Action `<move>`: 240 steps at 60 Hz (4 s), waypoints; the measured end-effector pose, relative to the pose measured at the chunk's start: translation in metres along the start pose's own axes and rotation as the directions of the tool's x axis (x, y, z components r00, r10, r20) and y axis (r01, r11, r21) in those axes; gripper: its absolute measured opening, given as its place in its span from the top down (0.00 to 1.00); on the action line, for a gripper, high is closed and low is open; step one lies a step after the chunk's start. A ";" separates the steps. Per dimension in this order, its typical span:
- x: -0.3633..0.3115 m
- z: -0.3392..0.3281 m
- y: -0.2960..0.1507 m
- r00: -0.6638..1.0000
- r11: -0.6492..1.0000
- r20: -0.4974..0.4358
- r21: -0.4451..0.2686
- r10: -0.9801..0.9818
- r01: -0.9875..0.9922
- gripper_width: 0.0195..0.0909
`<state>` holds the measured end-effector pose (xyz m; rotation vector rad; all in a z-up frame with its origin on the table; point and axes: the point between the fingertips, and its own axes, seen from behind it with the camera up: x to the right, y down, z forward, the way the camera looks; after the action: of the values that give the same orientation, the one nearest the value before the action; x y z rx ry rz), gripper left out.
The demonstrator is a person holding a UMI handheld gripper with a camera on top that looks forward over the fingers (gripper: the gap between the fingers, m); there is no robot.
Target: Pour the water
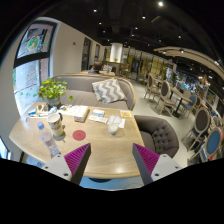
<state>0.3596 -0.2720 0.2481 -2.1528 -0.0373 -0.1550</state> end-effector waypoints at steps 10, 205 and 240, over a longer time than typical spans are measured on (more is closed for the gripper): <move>-0.020 0.002 0.014 1.000 1.000 0.017 -0.021 -0.005 0.005 0.08; -0.223 0.214 -0.194 0.342 0.362 -0.356 0.012 -0.870 0.932 0.80; -0.228 0.283 -0.080 0.967 0.991 0.247 0.131 -0.063 0.031 0.79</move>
<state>0.1541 0.0151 0.1311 -2.0342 -0.2386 0.0922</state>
